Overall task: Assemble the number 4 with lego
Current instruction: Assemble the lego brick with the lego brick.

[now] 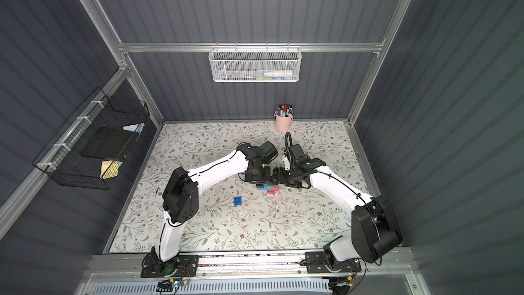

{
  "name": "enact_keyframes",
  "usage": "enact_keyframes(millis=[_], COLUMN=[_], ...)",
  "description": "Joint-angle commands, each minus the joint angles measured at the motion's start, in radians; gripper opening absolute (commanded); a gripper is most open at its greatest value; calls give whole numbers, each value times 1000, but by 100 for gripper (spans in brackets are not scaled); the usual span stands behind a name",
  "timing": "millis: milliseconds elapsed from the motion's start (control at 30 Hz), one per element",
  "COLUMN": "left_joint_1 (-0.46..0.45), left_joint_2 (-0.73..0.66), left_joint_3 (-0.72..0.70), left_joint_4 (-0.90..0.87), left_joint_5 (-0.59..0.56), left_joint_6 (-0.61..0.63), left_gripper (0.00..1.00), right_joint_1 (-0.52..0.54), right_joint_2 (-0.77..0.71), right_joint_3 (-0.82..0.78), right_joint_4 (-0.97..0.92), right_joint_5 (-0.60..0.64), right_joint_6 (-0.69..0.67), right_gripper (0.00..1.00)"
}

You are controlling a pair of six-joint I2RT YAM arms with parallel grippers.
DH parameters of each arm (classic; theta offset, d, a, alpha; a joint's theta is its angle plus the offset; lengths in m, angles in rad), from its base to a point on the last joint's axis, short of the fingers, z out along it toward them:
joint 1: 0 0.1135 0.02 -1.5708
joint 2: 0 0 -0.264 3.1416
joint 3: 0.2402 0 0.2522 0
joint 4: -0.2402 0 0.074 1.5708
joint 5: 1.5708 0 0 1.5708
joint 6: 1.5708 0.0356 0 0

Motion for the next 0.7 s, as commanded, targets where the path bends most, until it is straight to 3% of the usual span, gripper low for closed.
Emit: enact_keyframes(millis=[0,667], left_joint_1=[-12,-28], left_joint_2=[52,81], left_joint_3=[1,8], left_joint_4=[-27,-30], left_joint_5=[-8,22], left_joint_6=[17,55], left_gripper=[0,0], right_joint_1=[-2,-7], right_joint_2=[15,18], right_joint_3=[-44,-63], right_joint_4=[-87,-83], right_joint_5=[50,50], right_joint_6=[-12,-11], right_gripper=[79,77])
